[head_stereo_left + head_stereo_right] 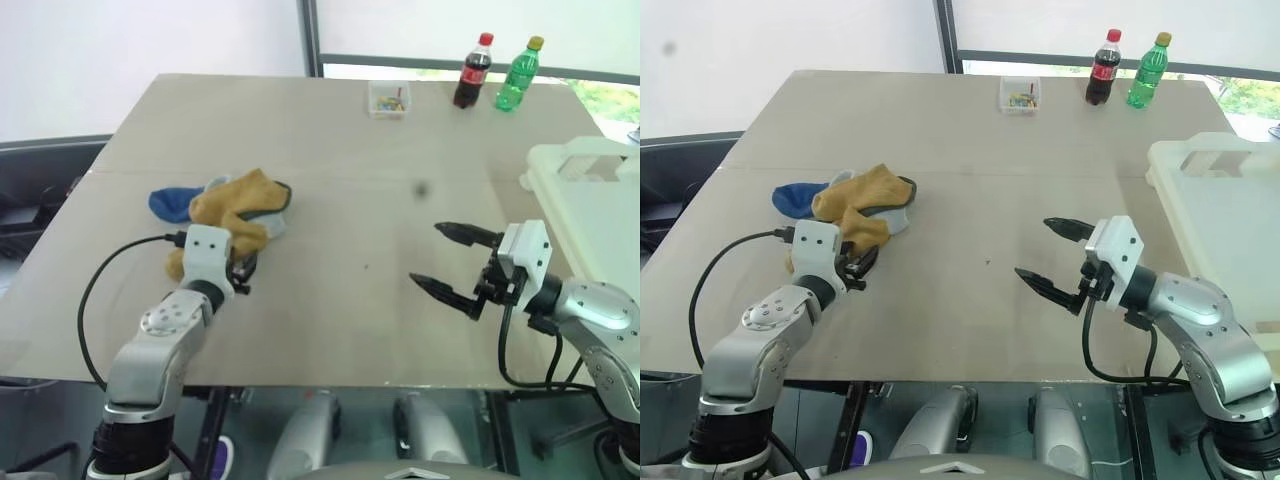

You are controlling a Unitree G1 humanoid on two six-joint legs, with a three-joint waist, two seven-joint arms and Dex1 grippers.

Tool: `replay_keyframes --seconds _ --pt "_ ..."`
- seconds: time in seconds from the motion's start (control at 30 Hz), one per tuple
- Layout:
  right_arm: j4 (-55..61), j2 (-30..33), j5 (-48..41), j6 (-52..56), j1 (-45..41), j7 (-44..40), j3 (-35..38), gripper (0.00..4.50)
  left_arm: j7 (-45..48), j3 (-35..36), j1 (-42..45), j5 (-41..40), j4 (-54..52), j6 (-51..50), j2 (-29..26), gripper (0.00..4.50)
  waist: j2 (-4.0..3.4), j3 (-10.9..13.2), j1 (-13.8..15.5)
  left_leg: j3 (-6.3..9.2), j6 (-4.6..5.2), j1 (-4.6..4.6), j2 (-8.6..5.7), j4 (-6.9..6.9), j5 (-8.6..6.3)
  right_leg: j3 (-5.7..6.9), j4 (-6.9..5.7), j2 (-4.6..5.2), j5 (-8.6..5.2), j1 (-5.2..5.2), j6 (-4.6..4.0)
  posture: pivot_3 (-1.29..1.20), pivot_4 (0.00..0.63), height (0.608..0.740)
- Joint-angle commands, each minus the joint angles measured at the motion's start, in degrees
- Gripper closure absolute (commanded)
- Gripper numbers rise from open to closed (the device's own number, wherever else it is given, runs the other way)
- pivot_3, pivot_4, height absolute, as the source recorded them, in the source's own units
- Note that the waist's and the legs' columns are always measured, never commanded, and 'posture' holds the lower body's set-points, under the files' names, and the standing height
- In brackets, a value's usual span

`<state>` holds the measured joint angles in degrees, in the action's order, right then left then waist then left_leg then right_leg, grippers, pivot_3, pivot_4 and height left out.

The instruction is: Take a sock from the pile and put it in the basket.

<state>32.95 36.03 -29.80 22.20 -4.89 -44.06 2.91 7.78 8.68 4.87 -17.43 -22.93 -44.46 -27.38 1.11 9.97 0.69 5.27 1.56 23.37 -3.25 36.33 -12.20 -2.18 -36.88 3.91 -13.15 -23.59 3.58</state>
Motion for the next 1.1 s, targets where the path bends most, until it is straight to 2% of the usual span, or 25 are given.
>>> replay_keyframes --seconds 0.03,0.07,0.1,0.33,0.53,0.67,0.83,1.1 --pt "1.7 -0.2 0.1 -1.2 0.5 0.6 1.0 0.0 0.6 0.5 0.8 1.5 0.0 1.9 0.1 3.94 0.0 0.0 0.0 0.01 0.0 0.0 0.0 0.0 0.0 0.01 0.0 0.01 0.0 0.0 0.0 0.0 0.15 0.74" --pt "1.8 -0.2 0.1 -1.2 0.6 0.8 1.1 0.0 1.0 0.7 0.7 1.4 -0.1 2.2 0.1 4.44 0.0 0.0 0.1 0.01 0.0 0.0 0.0 0.0 0.0 0.01 0.0 0.01 0.0 0.0 0.0 0.0 0.15 0.74" --pt "1.9 -0.3 0.1 -1.2 0.8 0.9 1.1 0.0 1.4 0.8 0.4 1.3 -0.4 2.4 0.1 4.48 0.0 0.0 0.1 0.01 0.0 0.0 0.0 0.0 0.0 0.01 0.0 0.02 0.0 0.0 0.0 0.0 0.15 0.74" --pt "2.5 -0.4 0.2 -1.3 1.8 1.4 1.1 0.0 5.5 3.2 -3.3 -1.2 -5.2 2.2 -0.9 4.48 0.0 0.0 0.0 0.01 0.0 0.01 0.01 0.0 0.0 0.0 0.0 0.09 0.0 -0.01 0.0 0.0 0.15 0.74" --pt "2.5 0.1 -0.1 -1.0 2.3 1.1 1.3 0.0 15.0 2.9 -9.0 -8.4 -11.7 -1.3 -4.0 4.48 0.0 0.0 0.0 -0.01 0.0 0.0 0.02 0.0 0.0 -0.01 0.0 0.1 0.0 0.0 0.0 0.0 0.15 0.74" --pt "2.4 0.3 -0.1 -0.9 2.4 1.1 1.6 0.0 18.5 0.9 -9.7 -13.0 -13.8 -5.3 -5.1 4.48 -0.01 0.0 0.1 0.02 0.0 0.0 0.03 0.0 0.0 0.03 0.0 0.1 -0.01 0.01 -0.01 0.0 0.15 0.74" --pt "3.2 0.2 0.0 0.1 3.0 2.7 2.1 0.0 22.9 -11.3 -1.6 -14.5 -10.3 -8.4 -3.6 4.48 -0.01 0.0 0.2 0.02 0.01 0.0 -0.03 0.05 0.0 0.06 -0.02 -0.02 0.0 0.05 0.0 0.0 0.15 0.74" --pt "6.5 1.9 -1.0 2.8 5.4 5.6 5.8 0.0 23.8 -20.1 14.4 -17.0 3.2 -15.6 7.3 4.48 -0.01 0.0 0.2 0.01 0.01 0.0 -0.02 0.12 0.01 0.01 -0.14 -0.18 0.01 0.03 0.01 0.0 0.15 0.74"
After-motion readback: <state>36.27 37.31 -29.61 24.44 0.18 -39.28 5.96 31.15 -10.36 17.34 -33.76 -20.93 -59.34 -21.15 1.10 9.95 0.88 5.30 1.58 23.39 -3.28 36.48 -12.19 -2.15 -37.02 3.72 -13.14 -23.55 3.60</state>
